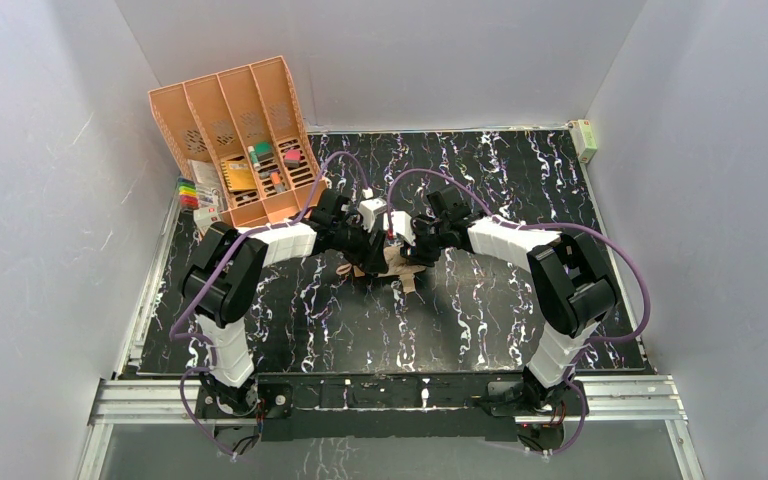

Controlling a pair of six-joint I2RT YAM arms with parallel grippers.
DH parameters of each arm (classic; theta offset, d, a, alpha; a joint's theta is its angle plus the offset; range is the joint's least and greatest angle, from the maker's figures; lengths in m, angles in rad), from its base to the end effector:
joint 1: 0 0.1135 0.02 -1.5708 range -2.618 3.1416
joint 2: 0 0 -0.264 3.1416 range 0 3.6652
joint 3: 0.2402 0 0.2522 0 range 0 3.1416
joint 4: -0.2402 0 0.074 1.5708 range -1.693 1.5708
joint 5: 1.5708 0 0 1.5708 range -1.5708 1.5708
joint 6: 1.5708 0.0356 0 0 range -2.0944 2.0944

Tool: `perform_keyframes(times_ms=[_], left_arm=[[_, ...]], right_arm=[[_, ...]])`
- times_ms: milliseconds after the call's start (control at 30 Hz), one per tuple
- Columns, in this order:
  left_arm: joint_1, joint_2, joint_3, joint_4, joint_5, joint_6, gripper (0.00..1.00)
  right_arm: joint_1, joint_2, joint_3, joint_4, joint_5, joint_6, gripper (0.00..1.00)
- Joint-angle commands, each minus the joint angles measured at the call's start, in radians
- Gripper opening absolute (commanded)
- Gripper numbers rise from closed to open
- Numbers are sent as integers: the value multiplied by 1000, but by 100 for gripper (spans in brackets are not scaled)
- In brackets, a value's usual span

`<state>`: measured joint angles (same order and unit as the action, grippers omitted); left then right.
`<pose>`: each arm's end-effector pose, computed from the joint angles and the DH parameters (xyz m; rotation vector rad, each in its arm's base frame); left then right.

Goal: Put away the umbrella

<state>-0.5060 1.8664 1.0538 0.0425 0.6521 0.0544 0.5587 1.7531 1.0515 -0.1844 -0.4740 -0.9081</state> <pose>0.3240 -0.2042 0.1582 0.9619 2.1404 -0.9856 0.2971 0.2049 0.1790 -1.7311 1.6176 0.4152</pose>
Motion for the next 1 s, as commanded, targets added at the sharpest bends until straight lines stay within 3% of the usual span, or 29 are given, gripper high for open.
perform_keyframes(times_ms=[0,133,300,467,600,767,967], left_arm=[[-3,-13,-10,-94,-30,42,51],[-5,19,8,-127,-47,55,28],[-8,40,27,-149,-71,61,7],[-11,41,27,-161,-99,67,0],[-21,45,31,-175,-138,70,0],[-40,50,43,-210,-205,70,0],[-48,44,52,-217,-229,39,0]], right_arm=[[0,25,-21,-16,99,-18,44],[0,0,-29,16,90,0,55],[0,-60,-47,83,75,39,64],[0,-140,-67,118,57,92,69],[-1,-243,-104,147,80,193,75],[-1,-413,-180,205,224,542,74],[0,-622,-315,169,387,1159,69]])
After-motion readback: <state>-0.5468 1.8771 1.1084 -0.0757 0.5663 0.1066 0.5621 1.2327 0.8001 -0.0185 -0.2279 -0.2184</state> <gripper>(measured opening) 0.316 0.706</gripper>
